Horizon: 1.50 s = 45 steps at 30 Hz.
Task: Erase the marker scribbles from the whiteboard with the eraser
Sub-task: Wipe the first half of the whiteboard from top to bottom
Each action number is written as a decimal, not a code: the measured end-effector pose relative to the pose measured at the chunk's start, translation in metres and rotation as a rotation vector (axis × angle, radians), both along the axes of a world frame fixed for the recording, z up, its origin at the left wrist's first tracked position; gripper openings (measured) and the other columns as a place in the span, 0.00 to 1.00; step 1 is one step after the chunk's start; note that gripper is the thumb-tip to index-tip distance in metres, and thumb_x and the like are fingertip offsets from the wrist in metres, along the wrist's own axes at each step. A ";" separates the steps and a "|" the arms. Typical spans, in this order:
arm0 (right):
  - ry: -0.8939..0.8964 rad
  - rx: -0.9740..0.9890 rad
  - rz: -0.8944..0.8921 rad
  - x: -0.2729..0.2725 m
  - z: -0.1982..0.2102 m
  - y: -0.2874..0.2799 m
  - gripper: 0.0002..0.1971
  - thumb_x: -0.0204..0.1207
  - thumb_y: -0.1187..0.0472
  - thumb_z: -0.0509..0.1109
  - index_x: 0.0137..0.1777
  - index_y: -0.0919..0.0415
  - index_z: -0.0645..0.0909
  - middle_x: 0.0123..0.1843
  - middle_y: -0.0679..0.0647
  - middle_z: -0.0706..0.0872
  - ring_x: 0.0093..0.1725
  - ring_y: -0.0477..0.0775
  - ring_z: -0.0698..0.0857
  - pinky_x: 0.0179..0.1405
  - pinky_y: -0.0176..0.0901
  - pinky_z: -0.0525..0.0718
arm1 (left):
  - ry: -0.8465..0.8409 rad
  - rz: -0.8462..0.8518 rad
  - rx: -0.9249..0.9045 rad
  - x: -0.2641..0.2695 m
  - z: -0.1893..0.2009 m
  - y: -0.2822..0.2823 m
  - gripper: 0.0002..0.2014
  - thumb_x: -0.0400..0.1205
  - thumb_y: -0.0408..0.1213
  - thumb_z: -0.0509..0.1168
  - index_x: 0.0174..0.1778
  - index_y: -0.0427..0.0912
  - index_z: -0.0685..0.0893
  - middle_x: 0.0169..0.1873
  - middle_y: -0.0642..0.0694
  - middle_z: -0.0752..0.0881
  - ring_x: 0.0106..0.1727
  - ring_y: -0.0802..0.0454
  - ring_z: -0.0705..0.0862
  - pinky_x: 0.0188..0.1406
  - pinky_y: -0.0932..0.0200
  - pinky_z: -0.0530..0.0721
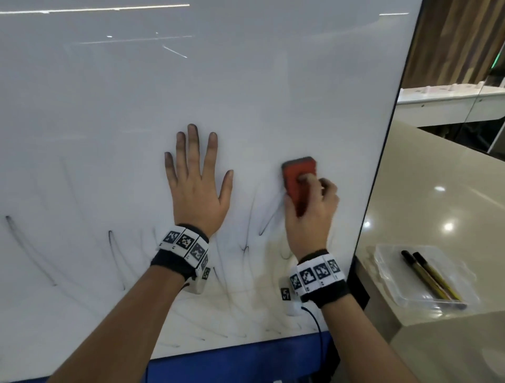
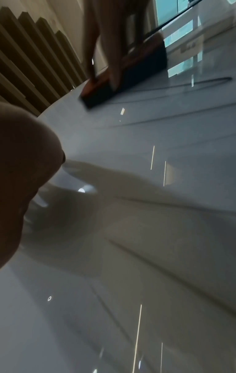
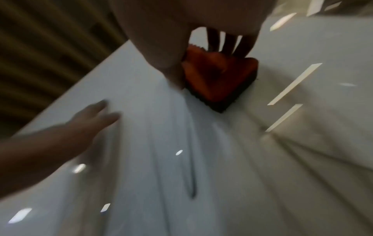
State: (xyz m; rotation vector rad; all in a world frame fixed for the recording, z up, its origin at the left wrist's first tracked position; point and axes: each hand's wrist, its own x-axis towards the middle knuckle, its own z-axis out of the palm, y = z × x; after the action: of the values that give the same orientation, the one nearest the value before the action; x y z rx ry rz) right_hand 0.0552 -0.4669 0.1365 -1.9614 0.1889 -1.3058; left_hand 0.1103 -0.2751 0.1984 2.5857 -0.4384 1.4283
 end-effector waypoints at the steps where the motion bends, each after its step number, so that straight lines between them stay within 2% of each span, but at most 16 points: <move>1: 0.009 -0.150 0.048 0.000 0.002 0.013 0.21 0.76 0.61 0.76 0.69 0.52 0.79 0.69 0.61 0.74 0.61 0.59 0.73 0.63 0.54 0.77 | 0.007 -0.003 0.001 -0.001 0.000 0.001 0.34 0.91 0.54 0.54 0.90 0.46 0.52 0.89 0.37 0.50 0.90 0.37 0.48 0.88 0.33 0.50; 3: 0.004 -0.304 0.074 -0.002 0.005 0.015 0.20 0.76 0.62 0.76 0.68 0.51 0.81 0.68 0.61 0.76 0.62 0.62 0.75 0.64 0.58 0.79 | 0.026 -0.030 0.012 -0.004 0.003 0.006 0.34 0.91 0.54 0.55 0.90 0.47 0.53 0.89 0.38 0.49 0.90 0.39 0.47 0.88 0.34 0.49; 5: -0.042 -0.239 -0.001 -0.002 0.007 -0.006 0.21 0.75 0.62 0.78 0.68 0.52 0.80 0.67 0.63 0.77 0.61 0.63 0.76 0.61 0.53 0.78 | 0.039 -0.121 0.021 -0.009 0.008 0.018 0.33 0.90 0.49 0.60 0.90 0.48 0.56 0.90 0.41 0.51 0.91 0.42 0.49 0.89 0.38 0.51; 9: -0.204 0.357 -0.256 0.005 0.008 -0.060 0.27 0.74 0.58 0.76 0.74 0.59 0.78 0.64 0.69 0.77 0.62 0.67 0.80 0.65 0.54 0.81 | 0.021 -0.228 -0.098 -0.026 0.023 0.061 0.33 0.86 0.43 0.66 0.87 0.47 0.63 0.87 0.44 0.63 0.87 0.47 0.62 0.86 0.44 0.57; 12: -0.271 0.387 -0.273 0.013 0.002 -0.028 0.25 0.77 0.60 0.74 0.74 0.63 0.79 0.66 0.71 0.77 0.66 0.66 0.78 0.65 0.25 0.71 | -0.013 -0.106 -0.282 -0.026 0.034 0.103 0.31 0.86 0.46 0.66 0.86 0.48 0.64 0.85 0.43 0.65 0.87 0.45 0.63 0.83 0.41 0.61; 13: -0.272 0.339 -0.255 0.016 -0.003 -0.006 0.23 0.78 0.61 0.75 0.73 0.63 0.80 0.67 0.70 0.77 0.66 0.65 0.77 0.66 0.23 0.68 | -0.021 -0.048 -0.292 -0.022 0.036 0.116 0.31 0.87 0.47 0.65 0.86 0.48 0.64 0.86 0.42 0.63 0.87 0.43 0.62 0.82 0.39 0.61; 17: -0.154 -0.055 0.006 0.018 -0.038 0.091 0.19 0.76 0.67 0.79 0.66 0.55 0.86 0.69 0.66 0.78 0.65 0.68 0.77 0.67 0.60 0.79 | -0.042 0.084 -0.164 -0.005 0.030 0.144 0.28 0.90 0.50 0.58 0.87 0.51 0.63 0.88 0.40 0.58 0.88 0.39 0.59 0.84 0.36 0.59; 21: -0.083 -0.530 0.120 0.016 -0.046 0.113 0.19 0.73 0.70 0.80 0.61 0.52 0.89 0.66 0.65 0.84 0.61 0.67 0.78 0.61 0.63 0.82 | -0.082 0.065 -0.147 0.003 0.023 0.147 0.26 0.91 0.46 0.56 0.87 0.51 0.63 0.88 0.40 0.59 0.88 0.39 0.58 0.86 0.36 0.56; 23: -0.118 -0.455 0.079 0.017 -0.034 0.093 0.20 0.72 0.71 0.80 0.62 0.54 0.89 0.65 0.67 0.83 0.59 0.70 0.79 0.63 0.61 0.81 | -0.105 0.032 -0.142 0.005 0.022 0.153 0.25 0.91 0.43 0.56 0.87 0.51 0.64 0.88 0.40 0.60 0.88 0.39 0.59 0.86 0.36 0.56; 26: -0.207 -0.032 -0.064 0.018 -0.017 0.057 0.20 0.73 0.67 0.80 0.66 0.60 0.86 0.64 0.69 0.78 0.62 0.67 0.79 0.69 0.52 0.79 | -0.097 -0.006 -0.100 0.008 0.020 0.165 0.26 0.91 0.38 0.56 0.87 0.51 0.64 0.88 0.41 0.59 0.89 0.40 0.58 0.86 0.36 0.54; 29: -0.250 0.267 -0.121 0.026 -0.017 0.074 0.22 0.76 0.63 0.79 0.70 0.60 0.83 0.64 0.69 0.75 0.63 0.63 0.77 0.68 0.55 0.80 | -0.044 -0.036 -0.077 0.006 0.019 0.169 0.29 0.90 0.32 0.56 0.88 0.51 0.61 0.89 0.40 0.56 0.90 0.39 0.54 0.87 0.35 0.52; 31: -0.226 0.231 -0.084 0.033 -0.033 0.115 0.22 0.75 0.64 0.80 0.69 0.60 0.84 0.64 0.69 0.75 0.62 0.65 0.76 0.66 0.57 0.80 | -0.021 -0.031 -0.057 0.004 0.021 0.170 0.32 0.88 0.29 0.57 0.89 0.52 0.59 0.89 0.41 0.54 0.90 0.40 0.52 0.87 0.34 0.52; 35: -0.093 -0.342 0.167 0.029 -0.078 0.203 0.22 0.70 0.69 0.82 0.62 0.51 0.88 0.67 0.63 0.76 0.61 0.69 0.77 0.62 0.65 0.82 | -0.011 -0.024 0.048 0.001 0.026 0.186 0.38 0.84 0.25 0.59 0.89 0.53 0.58 0.89 0.42 0.54 0.90 0.43 0.53 0.87 0.34 0.53; 39: -0.089 -0.662 0.241 0.031 -0.067 0.208 0.20 0.68 0.69 0.83 0.58 0.50 0.91 0.66 0.61 0.79 0.60 0.66 0.77 0.60 0.59 0.80 | -0.038 -0.008 0.180 0.000 0.030 0.205 0.39 0.83 0.24 0.62 0.89 0.54 0.59 0.89 0.44 0.56 0.90 0.45 0.55 0.87 0.35 0.53; 41: -0.110 -0.599 0.161 0.031 -0.042 0.195 0.18 0.71 0.68 0.81 0.59 0.50 0.91 0.65 0.64 0.83 0.59 0.68 0.78 0.61 0.61 0.80 | -0.035 -0.024 0.191 0.001 0.031 0.209 0.39 0.82 0.25 0.62 0.89 0.54 0.60 0.89 0.44 0.56 0.90 0.46 0.56 0.87 0.35 0.53; 45: -0.173 -0.181 0.019 0.037 -0.006 0.192 0.15 0.75 0.64 0.79 0.61 0.54 0.90 0.66 0.65 0.80 0.61 0.68 0.77 0.62 0.63 0.80 | 0.005 -0.059 0.143 0.002 0.028 0.207 0.41 0.80 0.23 0.59 0.89 0.54 0.59 0.89 0.44 0.55 0.90 0.46 0.54 0.87 0.35 0.51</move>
State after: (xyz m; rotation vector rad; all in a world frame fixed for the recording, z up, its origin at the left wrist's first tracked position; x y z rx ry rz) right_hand 0.0923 -0.2750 0.1307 -1.9797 -0.0340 -1.5163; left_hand 0.1120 -0.0679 0.2267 2.6607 -0.6321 1.4193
